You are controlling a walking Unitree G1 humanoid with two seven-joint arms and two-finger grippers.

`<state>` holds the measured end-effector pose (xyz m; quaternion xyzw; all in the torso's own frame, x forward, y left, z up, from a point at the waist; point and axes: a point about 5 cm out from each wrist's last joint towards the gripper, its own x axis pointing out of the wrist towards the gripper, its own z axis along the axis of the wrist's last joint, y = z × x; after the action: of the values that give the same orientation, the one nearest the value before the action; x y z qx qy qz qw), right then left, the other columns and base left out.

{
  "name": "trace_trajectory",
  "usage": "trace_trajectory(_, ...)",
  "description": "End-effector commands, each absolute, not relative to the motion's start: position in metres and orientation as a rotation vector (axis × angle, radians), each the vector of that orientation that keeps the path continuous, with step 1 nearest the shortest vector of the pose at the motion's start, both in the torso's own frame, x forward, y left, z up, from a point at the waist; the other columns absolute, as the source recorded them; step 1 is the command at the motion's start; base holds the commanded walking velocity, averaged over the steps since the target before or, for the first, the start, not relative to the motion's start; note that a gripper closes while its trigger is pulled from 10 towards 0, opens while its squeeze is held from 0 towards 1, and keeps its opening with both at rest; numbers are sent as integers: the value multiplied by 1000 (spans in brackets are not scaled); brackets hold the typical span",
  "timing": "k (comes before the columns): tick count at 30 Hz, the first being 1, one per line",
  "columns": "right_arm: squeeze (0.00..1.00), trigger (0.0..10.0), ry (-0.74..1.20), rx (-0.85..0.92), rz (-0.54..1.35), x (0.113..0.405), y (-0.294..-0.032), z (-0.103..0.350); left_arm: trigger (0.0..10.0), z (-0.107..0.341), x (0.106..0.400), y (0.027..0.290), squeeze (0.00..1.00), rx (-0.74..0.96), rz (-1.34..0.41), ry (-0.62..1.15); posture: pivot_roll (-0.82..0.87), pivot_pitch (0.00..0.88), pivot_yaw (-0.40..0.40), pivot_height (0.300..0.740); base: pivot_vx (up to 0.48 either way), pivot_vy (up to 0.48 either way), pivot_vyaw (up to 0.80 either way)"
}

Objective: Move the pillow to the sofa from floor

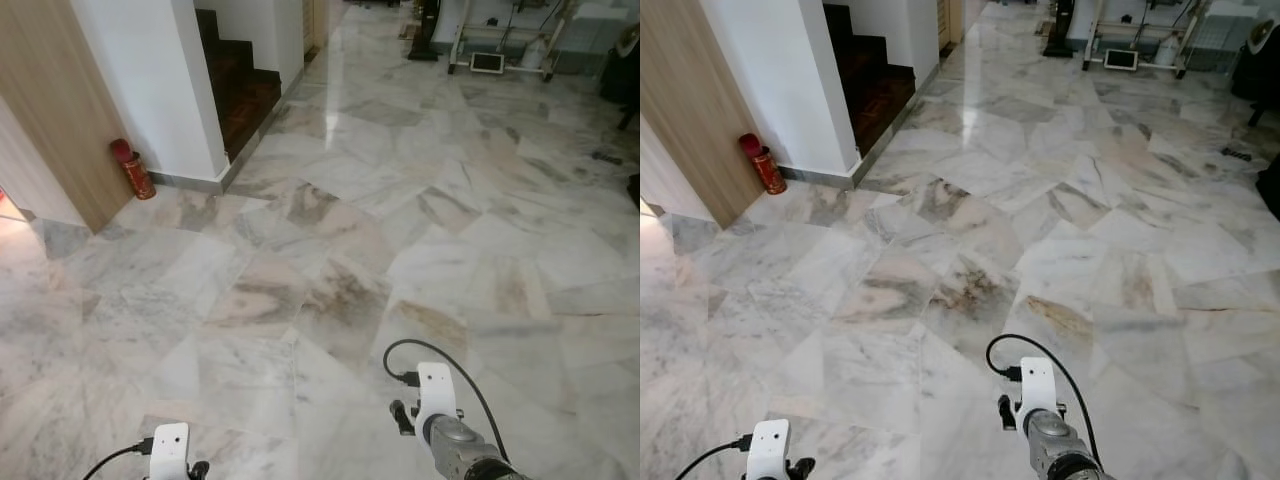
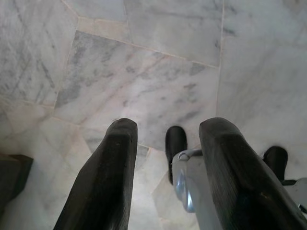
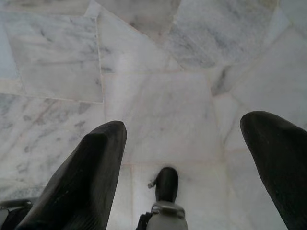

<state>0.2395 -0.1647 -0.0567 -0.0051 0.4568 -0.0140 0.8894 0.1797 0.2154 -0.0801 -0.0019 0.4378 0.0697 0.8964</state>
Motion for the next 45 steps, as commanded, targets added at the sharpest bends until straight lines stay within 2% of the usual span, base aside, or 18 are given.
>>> trace_trajectory(1,0,10000,956,21,-60,234,-166,-60,10000,-85,170,215,0,8,133,948,-40,0,46,740,0,0,0)
trace_trajectory(7,0,10000,902,75,-123,232,-169,-60,10000,-87,166,213,0,23,128,949,-57,0,51,740,0,0,0)
trace_trajectory(13,0,10000,764,117,-185,235,-173,-55,10000,-84,166,216,0,31,208,871,-77,0,48,740,0,0,0)
trace_trajectory(14,0,10000,703,131,-214,224,-191,-58,10000,-83,166,217,0,21,238,842,-77,0,48,740,0,0,0)
trace_trajectory(15,0,10000,568,100,-253,198,-229,-55,10000,-63,187,238,0,15,302,659,-77,0,46,740,0,0,0)
trace_trajectory(17,0,10000,480,56,-262,192,-244,-46,10000,-37,208,257,0,28,328,472,-72,0,45,740,0,0,0)
trace_trajectory(18,0,10000,423,-37,-249,200,-250,-36,10000,-14,223,266,0,83,327,318,-75,0,47,740,0,0,0)
trace_trajectory(21,0,10000,360,-86,-209,210,-249,-26,10000,4,233,268,0,141,294,207,-79,0,52,740,0,0,0)
trace_trajectory(24,0,10000,200,-119,-197,225,-247,-1,10000,35,252,264,0,125,252,36,-85,0,65,740,0,0,0)
trace_trajectory(25,0,10000,200,-119,-197,225,-247,-1,10000,35,252,264,0,125,252,36,-85,0,65,740,0,0,0)
trace_trajectory(27,0,10000,86,-137,-158,235,-239,19,10000,61,269,244,0,133,146,-78,-89,0,75,740,0,0,0)
trace_trajectory(29,0,10000,69,-128,-157,237,-237,22,10000,65,271,240,0,128,126,-95,-90,0,77,740,0,0,0)
trace_trajectory(30,0,10000,5,-125,-115,242,-228,36,10000,73,274,227,0,110,62,-130,-89,0,77,740,0,0,0)
trace_trajectory(33,0,10000,-52,-119,-76,246,-219,49,10000,79,272,215,0,100,2,-160,-88,0,72,740,0,0,0)
trace_trajectory(35,0,10000,-115,-119,-74,247,-215,65,10000,82,255,205,0,101,-10,-177,-74,0,55,740,0,0,0)
trace_trajectory(37,0,10000,-136,-107,-82,246,-214,75,10000,84,240,204,0,81,28,-173,-56,0,37,740,0,0,0)
trace_trajectory(41,0,10000,-127,-82,-55,251,-208,76,10000,78,230,205,0,64,80,-153,-33,0,16,740,0,0,0)
trace_trajectory(45,0,10000,-86,-99,6,262,-199,69,10000,77,233,206,0,61,115,-158,12,0,-19,740,0,0,0)
